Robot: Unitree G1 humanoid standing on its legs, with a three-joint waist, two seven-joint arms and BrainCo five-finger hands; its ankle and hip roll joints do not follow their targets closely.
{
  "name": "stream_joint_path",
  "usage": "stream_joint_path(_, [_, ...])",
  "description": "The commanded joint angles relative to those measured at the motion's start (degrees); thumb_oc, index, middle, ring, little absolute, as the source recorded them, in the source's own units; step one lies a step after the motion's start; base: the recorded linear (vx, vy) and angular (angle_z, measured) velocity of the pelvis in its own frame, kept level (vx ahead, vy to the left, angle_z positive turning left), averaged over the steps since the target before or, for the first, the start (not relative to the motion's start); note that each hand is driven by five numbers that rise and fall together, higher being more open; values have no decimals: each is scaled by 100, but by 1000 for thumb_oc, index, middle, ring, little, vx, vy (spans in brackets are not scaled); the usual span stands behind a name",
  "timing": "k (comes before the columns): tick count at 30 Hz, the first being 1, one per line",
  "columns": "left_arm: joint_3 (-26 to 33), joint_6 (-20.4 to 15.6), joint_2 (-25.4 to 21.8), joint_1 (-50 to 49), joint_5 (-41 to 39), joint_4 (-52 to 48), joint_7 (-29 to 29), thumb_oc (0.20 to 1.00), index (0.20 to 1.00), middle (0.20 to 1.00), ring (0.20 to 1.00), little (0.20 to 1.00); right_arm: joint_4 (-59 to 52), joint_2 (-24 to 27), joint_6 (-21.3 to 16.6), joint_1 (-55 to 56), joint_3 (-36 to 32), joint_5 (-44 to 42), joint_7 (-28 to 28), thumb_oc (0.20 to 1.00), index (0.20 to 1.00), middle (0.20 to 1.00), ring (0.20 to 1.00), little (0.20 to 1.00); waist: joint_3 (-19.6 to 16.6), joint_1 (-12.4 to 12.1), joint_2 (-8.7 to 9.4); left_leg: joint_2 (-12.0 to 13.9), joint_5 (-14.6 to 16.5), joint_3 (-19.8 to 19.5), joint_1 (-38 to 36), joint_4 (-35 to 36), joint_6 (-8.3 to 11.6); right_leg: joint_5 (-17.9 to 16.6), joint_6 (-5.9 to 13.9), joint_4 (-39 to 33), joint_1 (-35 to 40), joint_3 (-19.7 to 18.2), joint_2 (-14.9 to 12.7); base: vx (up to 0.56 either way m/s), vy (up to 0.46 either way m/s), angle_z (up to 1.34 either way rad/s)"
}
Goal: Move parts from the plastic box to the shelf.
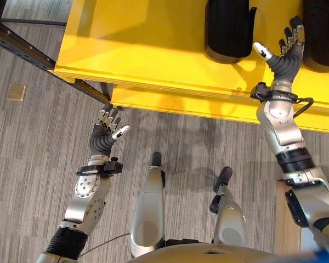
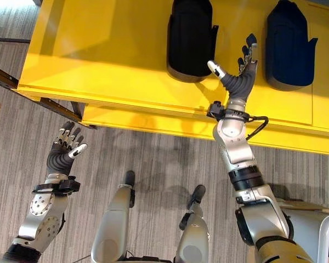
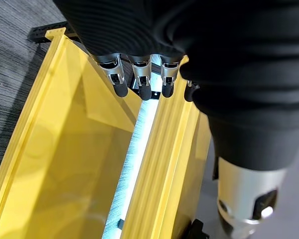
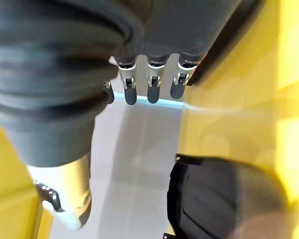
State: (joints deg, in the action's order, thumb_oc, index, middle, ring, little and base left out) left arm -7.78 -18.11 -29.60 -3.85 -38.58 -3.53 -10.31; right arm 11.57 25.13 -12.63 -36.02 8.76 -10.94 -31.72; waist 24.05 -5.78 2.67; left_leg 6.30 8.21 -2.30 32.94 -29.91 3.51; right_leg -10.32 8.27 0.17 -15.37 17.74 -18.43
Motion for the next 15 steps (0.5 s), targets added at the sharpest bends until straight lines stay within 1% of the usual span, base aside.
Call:
stream_joint_path(1, [408,-277,-13,-229,366,-382,25,1000,1000,1000,1000,1000,-417,215,64,36,-172,1245,-87,1000,1000,1000,1000,1000,-78,-70,19,58,-520,18,-221,899,-50,742,177,737,641,16,-95,-6,-20,-8])
stream_joint_path(2, [403,-290,8,-234,397,-399,38,1000,1000,1000,1000,1000,-406,183,124,112,-64,1471,-20,1000,1000,1000,1000,1000,-75,-77,17,50,-523,15,-222,900,-54,739,179,739,641,13,-97,-10,-24,-5])
stream_joint_path(3, [404,-292,41,-219,453,-377,33,1000,1000,1000,1000,1000,-379,225,298,160,36,1914,8,1000,1000,1000,1000,1000,-86,-80,23,44,-526,14,-221,908,-54,736,185,730,646,19,-98,0,0,0])
stream_joint_path(6, [409,-300,76,-225,494,-359,31,1000,1000,1000,1000,1000,-392,217,357,209,94,2179,-13,1000,1000,1000,1000,1000,-89,-78,20,41,-526,11,-215,901,-54,742,184,731,651,21,-102,0,0,0])
stream_joint_path(7, [419,-323,112,-197,559,-335,19,1000,1000,1000,1000,1000,-270,189,472,233,259,2568,16,1000,1000,1000,1000,1000,-87,-83,7,31,-525,15,-210,898,-58,743,190,741,645,17,-106,0,0,0])
stream_joint_path(9, [418,-357,153,-162,639,-320,-9,1000,1000,1000,1000,1000,-149,156,595,231,438,3079,-44,1000,1000,1000,1000,1000,-81,-103,-10,26,-521,12,-194,886,-56,746,192,747,642,21,-108,0,0,0])
stream_joint_path(15, [405,-445,237,-52,850,-261,-97,1000,1000,1000,1000,1000,458,49,955,113,1137,4427,-48,1000,1000,1000,1000,1000,-64,-153,-39,13,-517,0,-190,897,-54,763,195,755,637,26,-111,0,0,0])
